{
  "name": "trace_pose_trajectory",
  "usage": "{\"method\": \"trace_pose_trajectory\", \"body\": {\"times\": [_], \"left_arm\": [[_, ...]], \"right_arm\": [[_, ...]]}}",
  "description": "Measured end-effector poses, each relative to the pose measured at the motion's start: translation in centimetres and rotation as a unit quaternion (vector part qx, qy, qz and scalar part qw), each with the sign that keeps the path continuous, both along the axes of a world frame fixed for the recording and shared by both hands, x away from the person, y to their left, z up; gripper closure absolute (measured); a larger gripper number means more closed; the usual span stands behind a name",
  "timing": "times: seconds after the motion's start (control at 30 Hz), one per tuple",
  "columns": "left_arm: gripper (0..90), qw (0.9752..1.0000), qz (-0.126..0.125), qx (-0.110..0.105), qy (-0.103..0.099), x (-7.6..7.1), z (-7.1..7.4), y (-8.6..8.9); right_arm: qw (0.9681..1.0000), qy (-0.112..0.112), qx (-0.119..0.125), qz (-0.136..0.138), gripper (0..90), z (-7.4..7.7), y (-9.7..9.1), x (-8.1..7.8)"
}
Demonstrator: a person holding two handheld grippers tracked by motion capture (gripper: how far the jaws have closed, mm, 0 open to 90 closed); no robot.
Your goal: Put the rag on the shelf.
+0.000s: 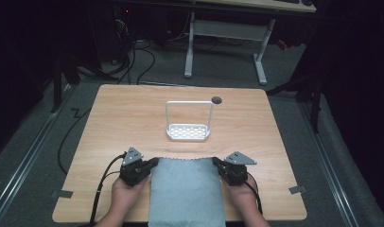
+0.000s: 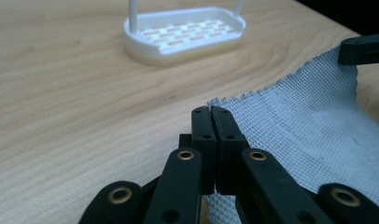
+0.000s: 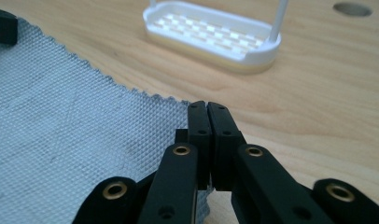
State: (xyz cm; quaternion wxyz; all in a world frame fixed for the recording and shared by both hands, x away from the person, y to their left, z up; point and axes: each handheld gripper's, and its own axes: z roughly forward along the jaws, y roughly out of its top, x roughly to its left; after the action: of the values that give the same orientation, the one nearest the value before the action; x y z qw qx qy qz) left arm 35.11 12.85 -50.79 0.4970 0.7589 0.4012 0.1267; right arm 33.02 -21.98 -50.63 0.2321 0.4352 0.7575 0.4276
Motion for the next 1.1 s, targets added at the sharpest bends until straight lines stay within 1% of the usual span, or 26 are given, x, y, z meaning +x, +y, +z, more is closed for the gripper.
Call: {"method": "trace_pose_trajectory", "body": {"times": [0.07,0.1,0.13,0.17,0.2,0.23,0.27,0.3,0.37,0.4,0.43,0.47,0.53,0.63,0.67,0.73,0.8,0.83,0.93,1.1], "left_arm": [[89.1,0.9999,0.003,-0.010,-0.014,-0.3,0.5,0.2],[89.1,0.9997,0.004,-0.013,-0.019,-0.4,0.7,0.2],[89.1,0.9996,0.004,-0.017,-0.024,-0.5,0.9,0.3],[89.2,0.9993,0.004,-0.020,-0.030,-0.6,1.1,0.4],[89.3,0.9991,0.006,-0.026,-0.034,-0.6,1.3,0.4],[89.4,0.9987,0.007,-0.035,-0.035,-0.6,1.6,0.5],[89.4,0.9984,0.009,-0.042,-0.037,-0.6,1.8,0.5],[89.5,0.9982,0.009,-0.043,-0.041,-0.6,2.1,0.4],[89.5,0.9977,0.009,-0.037,-0.056,-0.5,2.8,0.3],[89.5,0.9973,0.008,-0.038,-0.062,-0.4,3.2,0.3],[89.5,0.9967,0.009,-0.042,-0.069,-0.3,3.7,0.3],[89.6,0.9967,0.009,-0.042,-0.069,-0.3,3.7,0.3],[89.7,0.9959,0.009,-0.045,-0.078,-0.1,4.2,0.3],[89.7,0.9946,0.010,-0.056,-0.087,0.3,4.9,0.3],[89.7,0.9942,0.010,-0.055,-0.092,0.5,5.1,0.3],[89.8,0.9929,0.012,-0.056,-0.104,0.7,5.7,0.2],[89.8,0.9916,0.013,-0.063,-0.112,0.9,6.4,0.1],[89.8,0.9911,0.013,-0.064,-0.115,1.0,6.7,0.1],[89.8,0.9891,0.012,-0.069,-0.129,1.3,7.7,-0.1],[89.9,0.9850,0.011,-0.076,-0.154,1.6,9.5,-0.2]], "right_arm": [[0.9999,-0.013,0.010,-0.001,89.2,0.7,-0.1,-0.4],[0.9994,-0.027,0.020,-0.002,89.2,1.4,-0.2,-0.7],[0.9994,-0.027,0.020,-0.002,89.2,1.4,-0.2,-0.7],[0.9992,-0.034,0.021,-0.004,89.3,1.7,-0.2,-0.9],[0.9985,-0.049,0.025,-0.007,89.4,2.4,-0.2,-1.1],[0.9981,-0.052,0.031,-0.009,89.4,2.7,-0.2,-1.1],[0.9981,-0.052,0.031,-0.009,89.4,2.7,-0.2,-1.1],[0.9980,-0.051,0.036,-0.010,89.4,3.0,-0.2,-1.1],[0.9973,-0.061,0.040,-0.011,89.5,3.6,-0.1,-1.1],[0.9971,-0.065,0.040,-0.008,89.4,3.9,0.0,-1.0],[0.9964,-0.074,0.041,-0.008,89.5,4.4,0.2,-0.9],[0.9964,-0.074,0.041,-0.008,89.5,4.4,0.2,-0.9],[0.9955,-0.085,0.042,-0.008,89.5,4.9,0.2,-0.9],[0.9941,-0.095,0.051,-0.010,89.5,5.7,0.1,-0.7],[0.9936,-0.102,0.049,-0.010,89.5,6.0,0.1,-0.6],[0.9923,-0.112,0.053,-0.012,89.5,6.7,-0.1,-0.4],[0.9908,-0.122,0.056,-0.016,89.5,7.4,-0.2,-0.3],[0.9901,-0.126,0.061,-0.016,89.5,7.8,-0.3,-0.2],[0.9880,-0.139,0.063,-0.020,89.5,8.8,-0.5,0.1],[0.9845,-0.158,0.073,-0.023,89.4,10.3,-0.7,0.4]]}}
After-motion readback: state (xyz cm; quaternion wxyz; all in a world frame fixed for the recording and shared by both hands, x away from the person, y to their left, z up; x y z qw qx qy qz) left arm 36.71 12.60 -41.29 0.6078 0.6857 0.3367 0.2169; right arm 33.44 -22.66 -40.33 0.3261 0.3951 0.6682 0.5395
